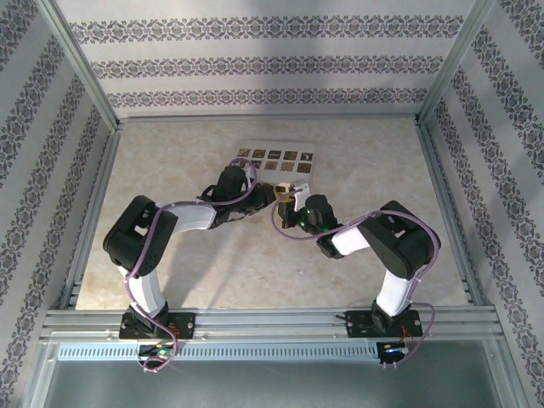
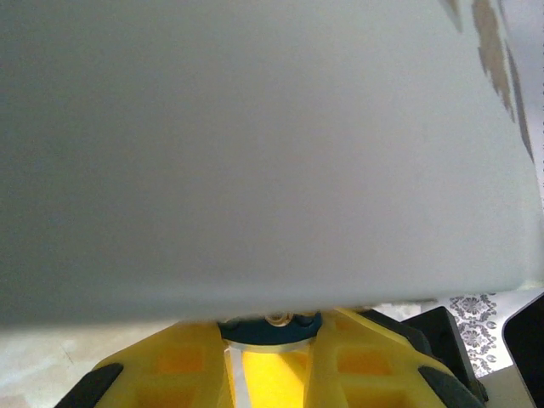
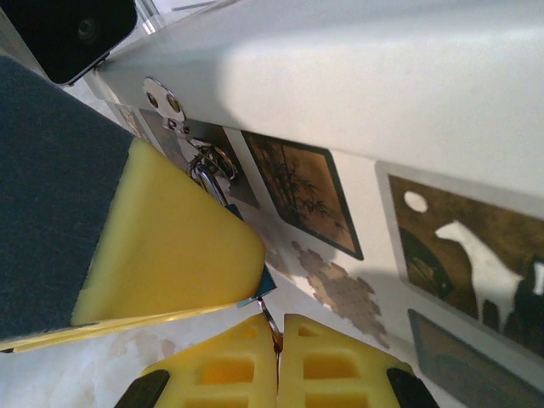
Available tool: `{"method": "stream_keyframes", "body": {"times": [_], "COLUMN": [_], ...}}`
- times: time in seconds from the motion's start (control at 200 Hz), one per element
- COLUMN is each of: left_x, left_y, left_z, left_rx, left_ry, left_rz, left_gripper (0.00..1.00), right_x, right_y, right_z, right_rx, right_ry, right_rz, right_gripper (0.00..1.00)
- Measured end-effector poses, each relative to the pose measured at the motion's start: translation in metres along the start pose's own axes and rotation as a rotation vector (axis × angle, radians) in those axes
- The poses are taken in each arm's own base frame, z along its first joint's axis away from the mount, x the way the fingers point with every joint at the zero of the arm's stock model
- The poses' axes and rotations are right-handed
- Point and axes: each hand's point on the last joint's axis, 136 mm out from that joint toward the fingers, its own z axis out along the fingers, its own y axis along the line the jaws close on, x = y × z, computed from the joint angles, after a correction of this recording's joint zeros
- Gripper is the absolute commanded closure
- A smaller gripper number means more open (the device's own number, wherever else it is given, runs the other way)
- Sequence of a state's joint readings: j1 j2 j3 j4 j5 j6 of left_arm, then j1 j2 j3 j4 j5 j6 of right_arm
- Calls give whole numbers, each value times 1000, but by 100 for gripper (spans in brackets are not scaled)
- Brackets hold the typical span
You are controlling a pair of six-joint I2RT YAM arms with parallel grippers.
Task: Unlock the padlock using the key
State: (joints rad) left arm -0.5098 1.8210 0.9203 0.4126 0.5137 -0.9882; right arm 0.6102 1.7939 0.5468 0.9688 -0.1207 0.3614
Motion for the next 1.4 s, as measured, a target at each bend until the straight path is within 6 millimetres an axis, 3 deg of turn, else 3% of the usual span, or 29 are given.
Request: {"method": "stream_keyframes", "body": {"times": [0.17, 0.395, 0.595, 0.725, 0.885, 1.114, 1.254, 1.399], "left_x": [6, 4, 3, 14, 25, 12, 0, 3], "left_y": [10, 10, 9, 10, -2, -21, -12, 4], "left_z": [9, 14, 15, 13, 0, -39, -63, -68], "left_rx": [-6, 9, 20, 32, 65, 112, 107, 91], "left_ry": [25, 9, 5, 40, 65, -6, -72, -85], "left_rz": [-20, -5, 0, -11, -7, 12, -7, -51], "left_gripper": [80, 80, 65, 57, 50, 45, 46, 48], "right_x": [14, 14, 16, 27, 30, 30, 28, 27], "right_y": [-6, -11, -14, -18, -20, -20, -16, -8], "right_z": [1, 3, 4, 6, 7, 5, 1, -1], "right_rx": [12, 19, 19, 30, 32, 24, -1, -35], "right_ry": [26, 3, -9, 17, 23, 23, 28, 44], "right_rz": [12, 34, 58, 86, 100, 162, 227, 299], "right_gripper": [100, 100, 100, 100, 100, 100, 100, 100]}}
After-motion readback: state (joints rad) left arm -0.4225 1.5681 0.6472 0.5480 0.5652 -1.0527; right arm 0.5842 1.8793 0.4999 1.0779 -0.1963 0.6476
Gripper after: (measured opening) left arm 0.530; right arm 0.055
